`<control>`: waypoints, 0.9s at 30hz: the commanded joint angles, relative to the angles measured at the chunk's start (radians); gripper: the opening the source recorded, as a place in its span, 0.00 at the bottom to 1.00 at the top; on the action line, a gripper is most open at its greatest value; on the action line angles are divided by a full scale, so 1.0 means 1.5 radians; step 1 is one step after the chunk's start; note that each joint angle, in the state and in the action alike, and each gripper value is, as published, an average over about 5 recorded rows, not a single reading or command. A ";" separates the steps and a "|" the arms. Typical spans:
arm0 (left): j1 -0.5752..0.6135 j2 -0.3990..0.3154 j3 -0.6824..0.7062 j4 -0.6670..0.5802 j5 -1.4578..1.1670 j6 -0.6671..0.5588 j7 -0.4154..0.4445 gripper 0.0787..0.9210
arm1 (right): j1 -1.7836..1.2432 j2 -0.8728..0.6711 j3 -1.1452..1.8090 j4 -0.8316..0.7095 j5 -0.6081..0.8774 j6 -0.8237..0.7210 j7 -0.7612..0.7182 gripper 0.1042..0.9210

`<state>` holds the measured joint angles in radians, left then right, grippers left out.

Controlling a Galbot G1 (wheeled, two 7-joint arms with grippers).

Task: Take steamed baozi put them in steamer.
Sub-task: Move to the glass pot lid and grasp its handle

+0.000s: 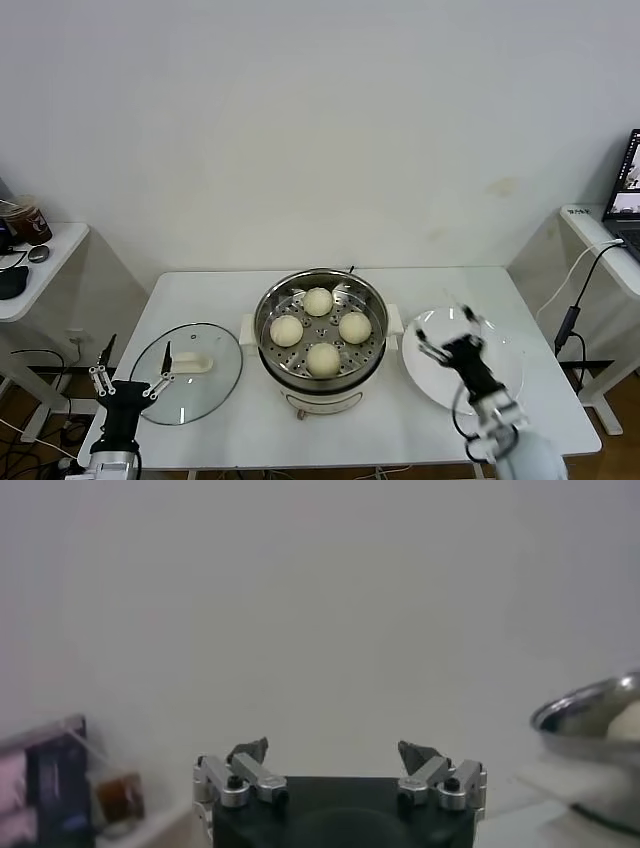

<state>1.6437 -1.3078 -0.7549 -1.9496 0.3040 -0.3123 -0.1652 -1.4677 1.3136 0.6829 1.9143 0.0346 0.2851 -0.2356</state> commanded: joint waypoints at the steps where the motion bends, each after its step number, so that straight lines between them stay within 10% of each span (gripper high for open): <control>1: 0.012 0.067 -0.049 0.109 0.546 -0.067 -0.086 0.88 | -0.154 0.103 0.151 0.068 0.039 0.013 0.030 0.88; 27: -0.269 0.124 0.055 0.370 0.727 -0.025 -0.034 0.88 | -0.173 0.125 0.128 0.103 0.050 -0.013 0.040 0.88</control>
<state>1.3956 -1.1455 -0.7024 -1.5345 1.3142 -0.3559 -0.2301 -1.7088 1.4866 0.8604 2.0531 0.1052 0.2676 -0.1781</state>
